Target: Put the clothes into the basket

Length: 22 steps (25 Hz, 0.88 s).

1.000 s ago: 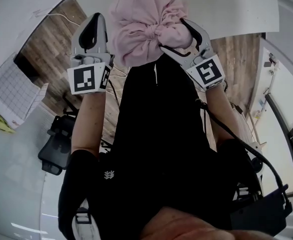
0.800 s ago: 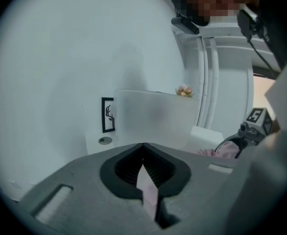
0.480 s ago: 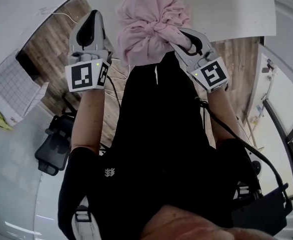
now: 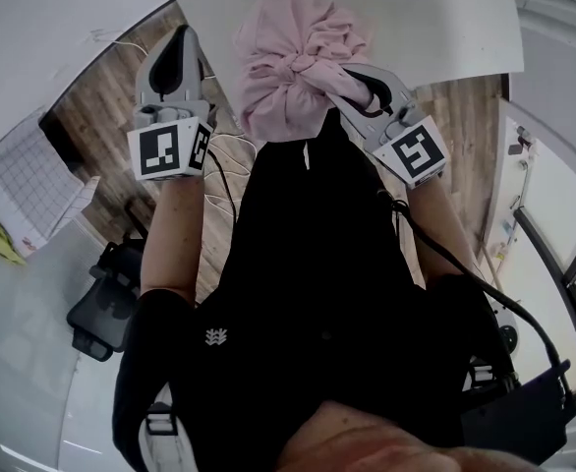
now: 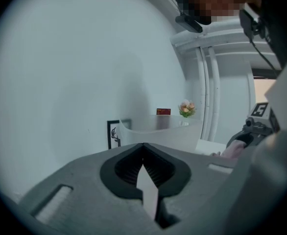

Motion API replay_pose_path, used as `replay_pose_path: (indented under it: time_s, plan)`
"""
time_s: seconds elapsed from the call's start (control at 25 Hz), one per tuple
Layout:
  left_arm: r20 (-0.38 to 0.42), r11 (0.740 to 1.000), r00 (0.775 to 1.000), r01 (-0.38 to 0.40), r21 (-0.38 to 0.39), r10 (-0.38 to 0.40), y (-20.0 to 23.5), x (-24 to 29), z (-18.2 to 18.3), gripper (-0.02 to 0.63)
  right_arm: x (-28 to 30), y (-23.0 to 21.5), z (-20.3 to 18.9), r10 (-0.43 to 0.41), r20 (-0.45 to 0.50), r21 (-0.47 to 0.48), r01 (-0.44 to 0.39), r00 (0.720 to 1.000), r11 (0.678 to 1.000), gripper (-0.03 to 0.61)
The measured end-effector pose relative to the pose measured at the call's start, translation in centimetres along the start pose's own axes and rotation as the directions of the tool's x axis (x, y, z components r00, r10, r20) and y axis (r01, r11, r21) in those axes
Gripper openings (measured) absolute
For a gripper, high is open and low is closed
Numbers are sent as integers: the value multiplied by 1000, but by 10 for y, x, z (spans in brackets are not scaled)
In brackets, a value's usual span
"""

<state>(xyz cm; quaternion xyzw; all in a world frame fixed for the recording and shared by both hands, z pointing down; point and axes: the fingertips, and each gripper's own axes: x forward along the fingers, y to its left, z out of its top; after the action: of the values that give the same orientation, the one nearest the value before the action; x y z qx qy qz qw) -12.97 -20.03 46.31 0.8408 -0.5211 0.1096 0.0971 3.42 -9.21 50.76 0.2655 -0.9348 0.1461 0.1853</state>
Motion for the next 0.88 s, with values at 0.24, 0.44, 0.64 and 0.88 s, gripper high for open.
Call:
replay_pose_path:
  time_s: [0.24,0.44,0.64,0.88]
  plan:
    - [34,1000,999,-9,15,9,3,-4,22,0,-15,1,23,2,27,-20,-1,1000,1000,107]
    - [79,1000,997,-10,30,7,7,-12,56,0,-27,7,56,-8,43,-53,11,999,999,107]
    - [136,999,991,-17,32,12,11,-17,83,0,-38,9,90,6,106,-33,-2,994,999,107]
    - [171,997,984,-55,49,46,24,-24,107,0,-43,5,129,-2,136,-28,6,991,1000,107]
